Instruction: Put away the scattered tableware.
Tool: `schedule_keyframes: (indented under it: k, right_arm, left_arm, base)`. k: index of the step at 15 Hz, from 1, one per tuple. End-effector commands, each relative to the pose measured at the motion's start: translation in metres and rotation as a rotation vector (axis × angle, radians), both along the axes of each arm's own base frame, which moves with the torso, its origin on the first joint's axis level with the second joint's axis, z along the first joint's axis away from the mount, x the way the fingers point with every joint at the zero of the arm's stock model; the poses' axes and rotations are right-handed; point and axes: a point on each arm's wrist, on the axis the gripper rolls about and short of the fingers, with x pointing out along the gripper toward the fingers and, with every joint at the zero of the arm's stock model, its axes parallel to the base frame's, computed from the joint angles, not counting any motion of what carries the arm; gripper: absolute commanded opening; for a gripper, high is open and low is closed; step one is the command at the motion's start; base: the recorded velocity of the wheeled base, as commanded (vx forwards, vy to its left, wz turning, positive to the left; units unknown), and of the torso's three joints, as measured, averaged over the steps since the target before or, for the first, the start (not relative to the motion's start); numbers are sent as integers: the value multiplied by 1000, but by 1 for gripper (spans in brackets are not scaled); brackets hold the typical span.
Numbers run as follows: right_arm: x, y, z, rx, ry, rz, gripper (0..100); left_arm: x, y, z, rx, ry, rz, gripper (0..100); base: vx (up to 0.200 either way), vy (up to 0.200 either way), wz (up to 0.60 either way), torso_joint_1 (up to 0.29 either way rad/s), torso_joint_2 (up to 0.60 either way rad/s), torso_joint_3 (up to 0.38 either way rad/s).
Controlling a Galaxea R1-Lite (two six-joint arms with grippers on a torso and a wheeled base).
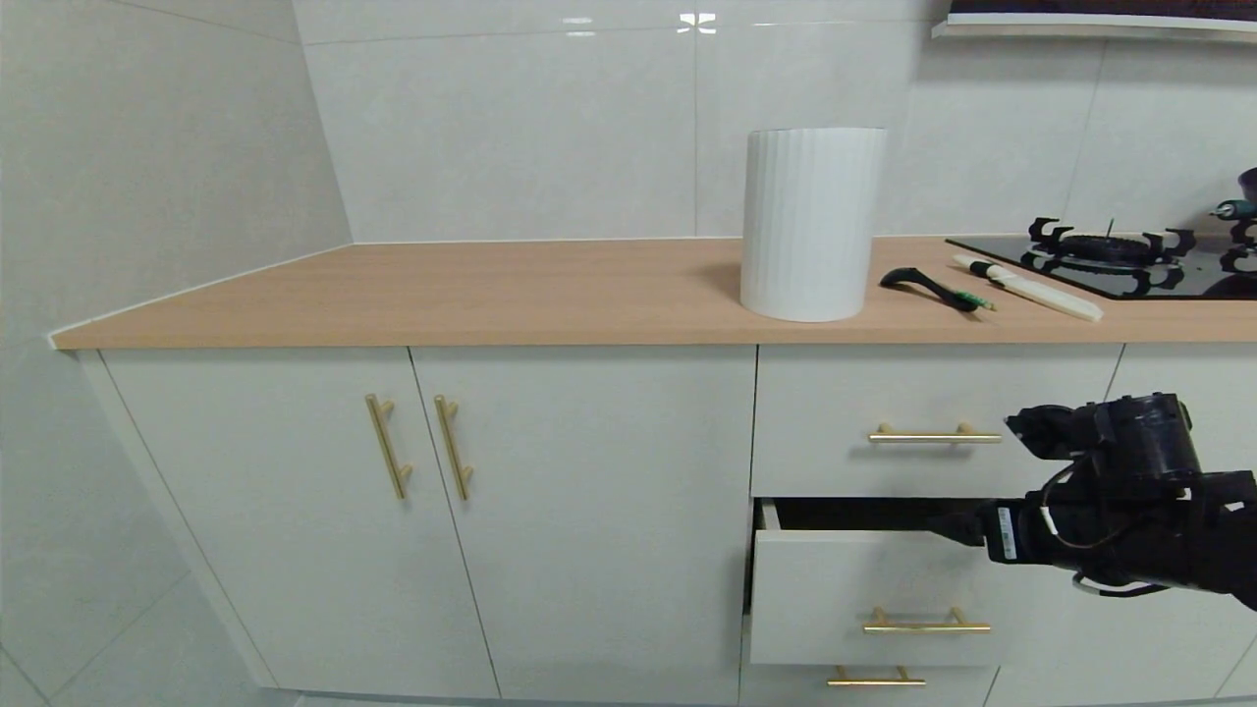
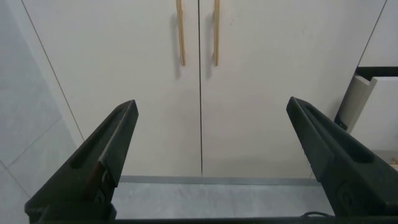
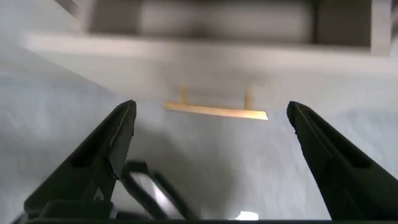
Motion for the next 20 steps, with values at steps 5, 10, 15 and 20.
schedule_keyframes:
  k: [5,10,15,20]
  right_arm:
    - [38,10,-68,-77,-41,-82,100]
    - [50,12,-88,-70,-93,-85,100]
    - [51,12,-97,-71,-99,-81,100]
    - [46,11,-96,-76,-88,-77,100]
  left_arm:
    - [0,0,0,0,0,0,100]
    - [0,0,0,0,0,0,100]
    - [0,0,0,0,0,0,100]
    - [0,0,0,0,0,0,100]
  base:
    - [0,0,0,0,0,0]
    - [0,0,0,0,0,0]
    - [0,0,0,0,0,0]
    - [0,0,0,0,0,0]
